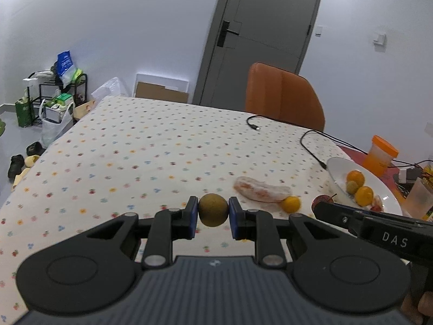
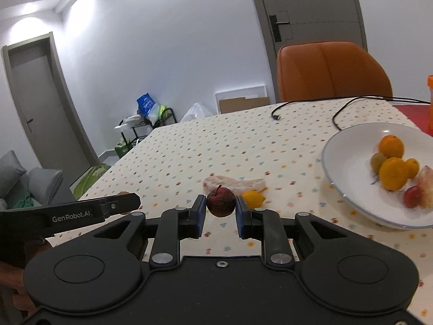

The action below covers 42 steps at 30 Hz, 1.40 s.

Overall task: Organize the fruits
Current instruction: 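Carry the green fruit and the red plum over the white bowl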

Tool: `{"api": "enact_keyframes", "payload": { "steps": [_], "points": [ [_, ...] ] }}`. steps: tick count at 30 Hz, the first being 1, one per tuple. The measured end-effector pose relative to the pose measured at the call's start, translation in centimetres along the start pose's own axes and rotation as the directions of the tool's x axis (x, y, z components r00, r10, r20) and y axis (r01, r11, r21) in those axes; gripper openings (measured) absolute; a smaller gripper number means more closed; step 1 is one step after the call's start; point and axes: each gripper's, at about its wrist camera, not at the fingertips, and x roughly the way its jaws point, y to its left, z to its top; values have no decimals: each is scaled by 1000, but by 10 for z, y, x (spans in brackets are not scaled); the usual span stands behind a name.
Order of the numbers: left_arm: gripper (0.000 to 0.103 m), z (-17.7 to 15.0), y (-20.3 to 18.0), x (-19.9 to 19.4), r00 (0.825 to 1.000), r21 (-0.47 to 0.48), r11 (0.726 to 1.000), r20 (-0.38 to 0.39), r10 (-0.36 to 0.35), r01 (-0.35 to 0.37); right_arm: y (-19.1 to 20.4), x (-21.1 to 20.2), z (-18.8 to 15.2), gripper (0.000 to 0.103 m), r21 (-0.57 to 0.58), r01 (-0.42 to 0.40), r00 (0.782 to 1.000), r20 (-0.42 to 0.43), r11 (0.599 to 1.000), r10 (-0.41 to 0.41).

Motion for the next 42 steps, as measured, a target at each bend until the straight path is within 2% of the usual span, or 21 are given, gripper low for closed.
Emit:
{"api": "enact_keyframes", "payload": {
  "steps": [19, 36, 37, 40, 42],
  "points": [
    [22, 8, -67, 7, 995, 83, 992, 14, -95, 94, -54, -42, 3, 22, 72, 90, 992, 80, 993, -95],
    [22, 5, -111, 29, 990, 137, 980, -19, -141, 142, -108, -59, -1, 22, 164, 164, 977, 109, 973, -183],
    [22, 5, -113, 31, 990, 139, 980, -22, -142, 144, -111, -58, -1, 24, 170, 166, 976, 113, 971, -186],
    [22, 5, -118, 35, 989, 148, 978, -28, -146, 149, -118, -57, -3, 42, 181, 177, 973, 114, 967, -200],
    [22, 5, -122, 38, 988, 154, 976, -31, -150, 153, -123, -59, -6, 43, 184, 178, 973, 114, 967, -201]
  ]
}}
